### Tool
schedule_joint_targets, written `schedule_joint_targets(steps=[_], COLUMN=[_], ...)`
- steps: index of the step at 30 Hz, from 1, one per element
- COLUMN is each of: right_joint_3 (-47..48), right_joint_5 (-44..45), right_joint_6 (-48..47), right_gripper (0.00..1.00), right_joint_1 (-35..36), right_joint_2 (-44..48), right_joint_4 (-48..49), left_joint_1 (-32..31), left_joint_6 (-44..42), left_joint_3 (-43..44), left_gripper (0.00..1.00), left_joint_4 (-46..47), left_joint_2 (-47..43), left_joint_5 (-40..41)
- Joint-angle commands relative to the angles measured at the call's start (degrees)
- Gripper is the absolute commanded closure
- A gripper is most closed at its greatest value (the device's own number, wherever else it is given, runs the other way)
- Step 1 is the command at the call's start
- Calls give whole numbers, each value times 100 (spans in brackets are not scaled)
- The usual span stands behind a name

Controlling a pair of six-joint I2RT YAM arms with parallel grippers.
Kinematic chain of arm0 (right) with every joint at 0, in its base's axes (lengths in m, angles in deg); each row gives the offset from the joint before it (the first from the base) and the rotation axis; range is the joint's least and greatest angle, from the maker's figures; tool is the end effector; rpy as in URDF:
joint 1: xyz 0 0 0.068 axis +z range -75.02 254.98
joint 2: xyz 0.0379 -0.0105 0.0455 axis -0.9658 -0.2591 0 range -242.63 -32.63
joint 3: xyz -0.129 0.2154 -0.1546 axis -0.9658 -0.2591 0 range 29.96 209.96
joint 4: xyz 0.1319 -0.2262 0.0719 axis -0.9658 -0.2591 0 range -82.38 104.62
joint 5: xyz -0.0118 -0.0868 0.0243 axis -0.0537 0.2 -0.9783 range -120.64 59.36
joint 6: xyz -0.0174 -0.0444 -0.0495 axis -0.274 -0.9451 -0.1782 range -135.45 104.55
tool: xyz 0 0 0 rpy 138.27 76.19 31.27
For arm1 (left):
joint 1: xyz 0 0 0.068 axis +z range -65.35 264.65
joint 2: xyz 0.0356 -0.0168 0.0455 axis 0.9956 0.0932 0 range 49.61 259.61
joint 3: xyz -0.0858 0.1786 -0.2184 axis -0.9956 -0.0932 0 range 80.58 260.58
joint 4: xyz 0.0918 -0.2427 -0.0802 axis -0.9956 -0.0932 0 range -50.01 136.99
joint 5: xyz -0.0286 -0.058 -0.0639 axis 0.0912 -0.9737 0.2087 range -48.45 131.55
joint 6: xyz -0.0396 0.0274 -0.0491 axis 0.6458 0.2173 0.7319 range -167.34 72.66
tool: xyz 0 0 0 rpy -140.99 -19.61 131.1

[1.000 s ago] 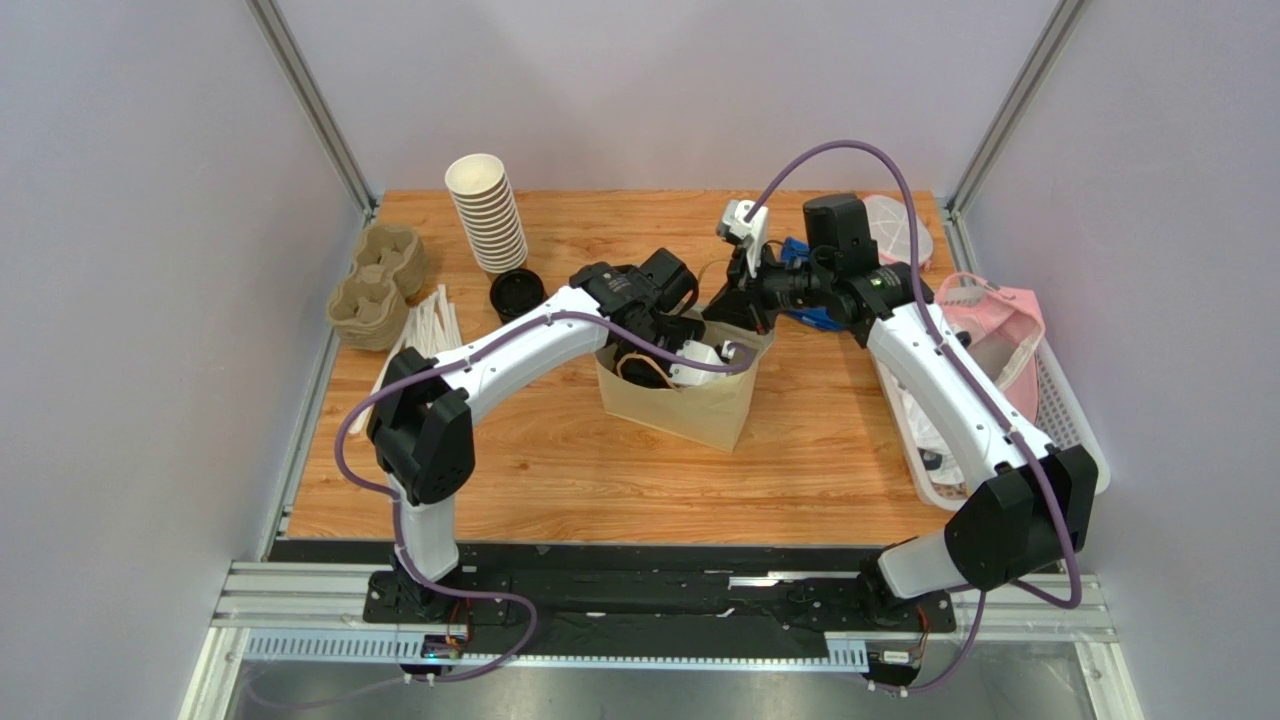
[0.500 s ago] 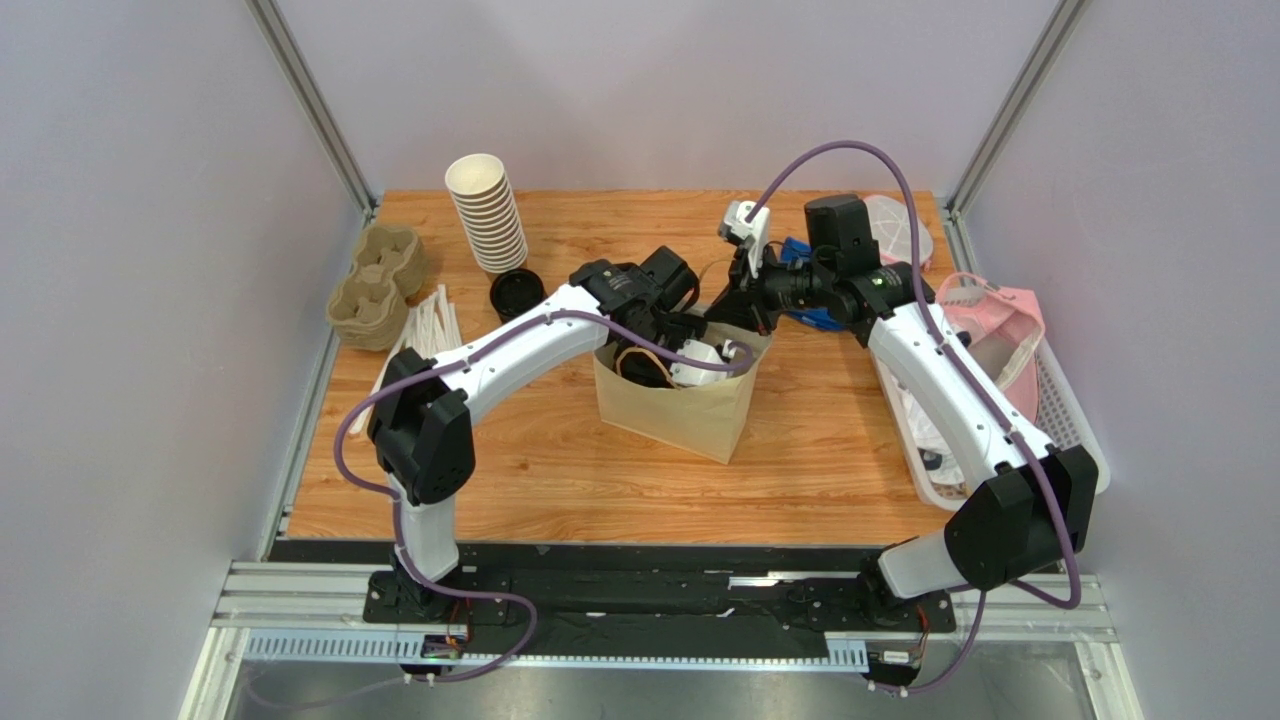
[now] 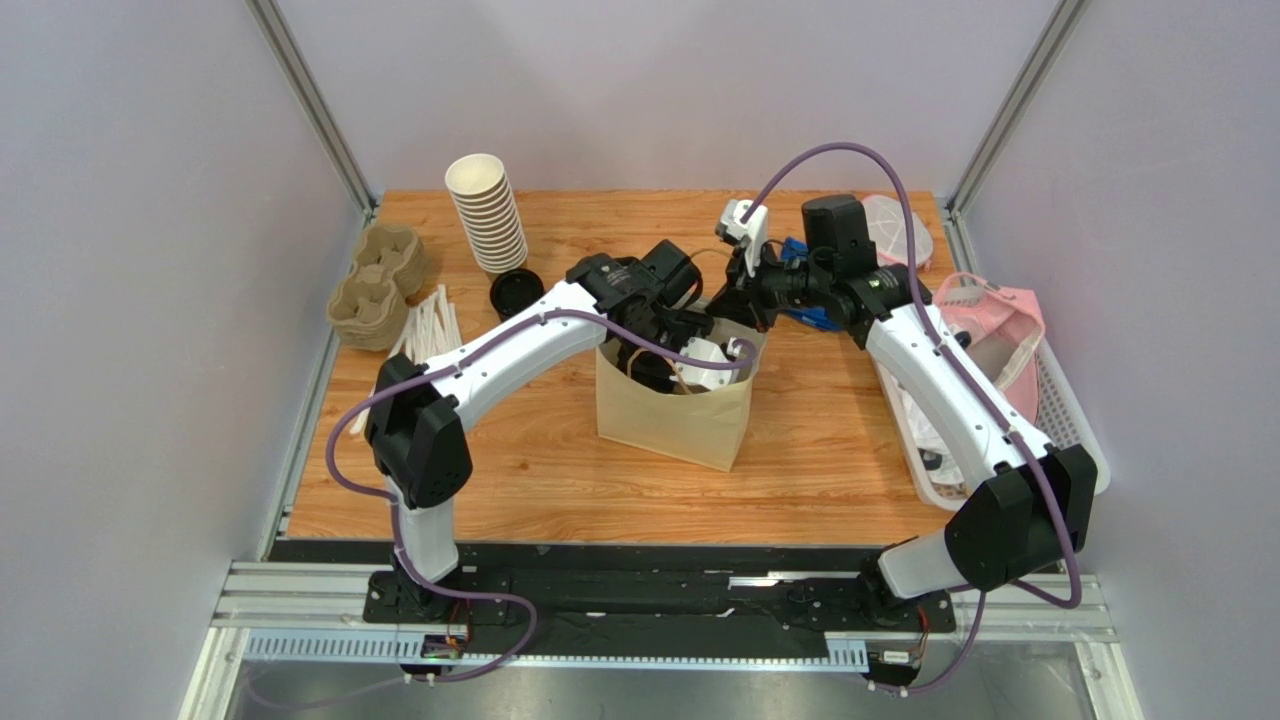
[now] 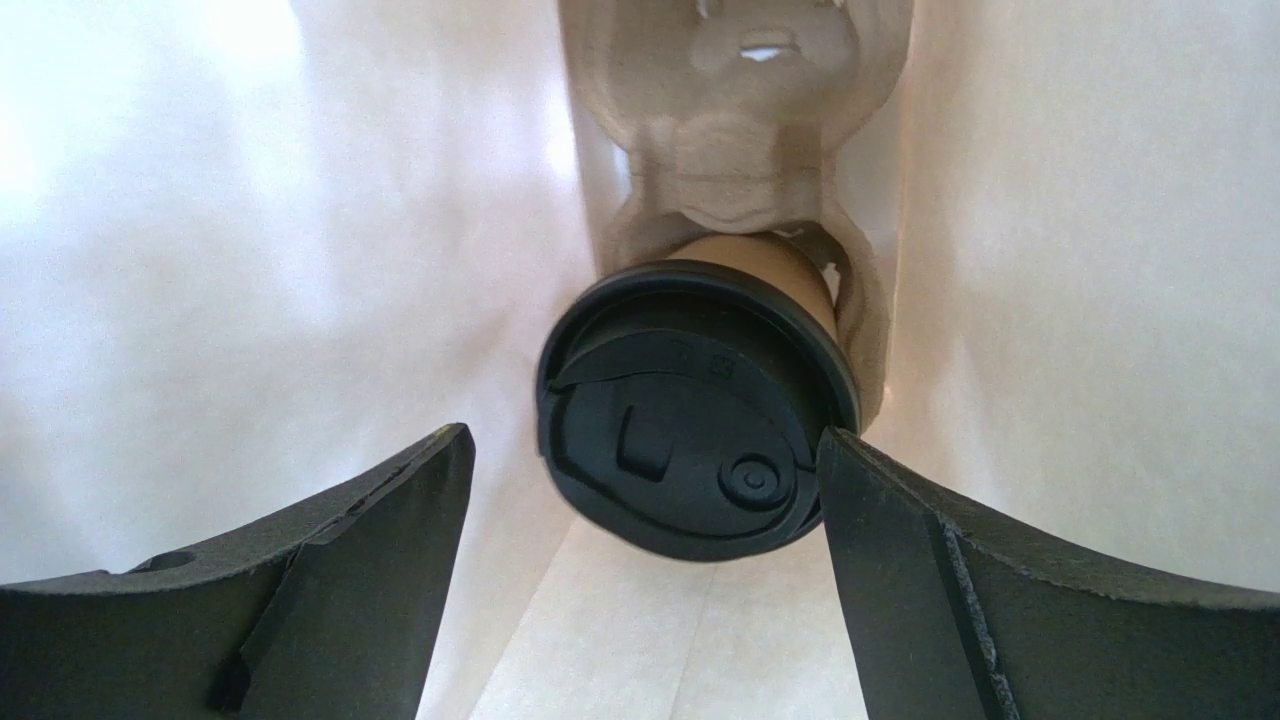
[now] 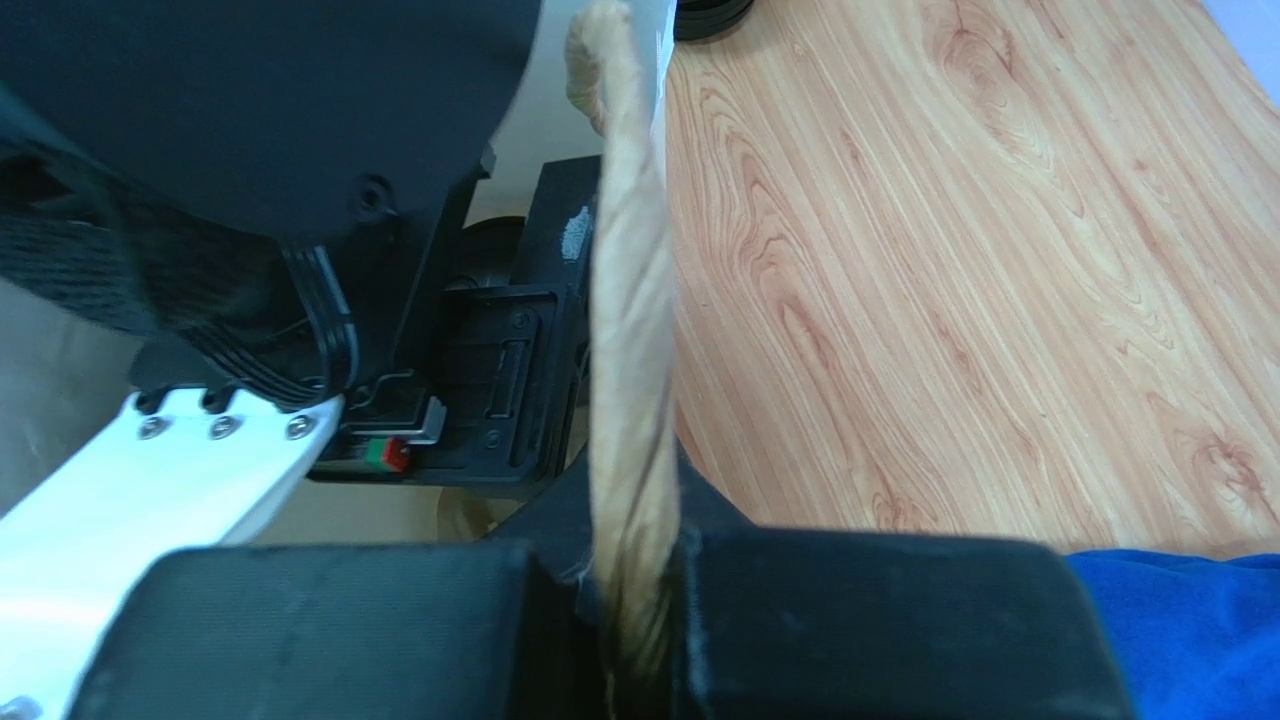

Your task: Pack the takeout coffee

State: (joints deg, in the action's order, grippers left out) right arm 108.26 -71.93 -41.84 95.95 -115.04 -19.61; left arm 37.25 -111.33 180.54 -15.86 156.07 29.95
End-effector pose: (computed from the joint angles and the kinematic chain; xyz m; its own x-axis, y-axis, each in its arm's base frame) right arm 0.2971 0.1531 0.3675 -0.1845 -0.4284 -0.8846 -0.9313 0.3637 0.0181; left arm 0.2676 -0.3076 0.2990 0.4134 0.8510 -0.3238 0.9065 -0.3511 0.2345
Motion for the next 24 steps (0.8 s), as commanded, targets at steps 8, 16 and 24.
schedule_joint_targets(steps=[8,16,24], right_joint_3=[-166,-210,-254], right_joint_5=[298,368,368], right_joint_6=[-182,-200,-226], right_gripper=[100,100,100], right_joint_1=[91,91,91], right_joint_2=[208,278,348], right_joint_4=[181,242,269], left_joint_1=[-33,-33,-33], left_joint_6=[18,27,202], left_joint_3=[515,243,-38], left_gripper=[7,9,13], left_joint_4=[-509,-202,360], left_joint_2=[-379,-792,-1285], left_joint_5=[-501,-563,-590])
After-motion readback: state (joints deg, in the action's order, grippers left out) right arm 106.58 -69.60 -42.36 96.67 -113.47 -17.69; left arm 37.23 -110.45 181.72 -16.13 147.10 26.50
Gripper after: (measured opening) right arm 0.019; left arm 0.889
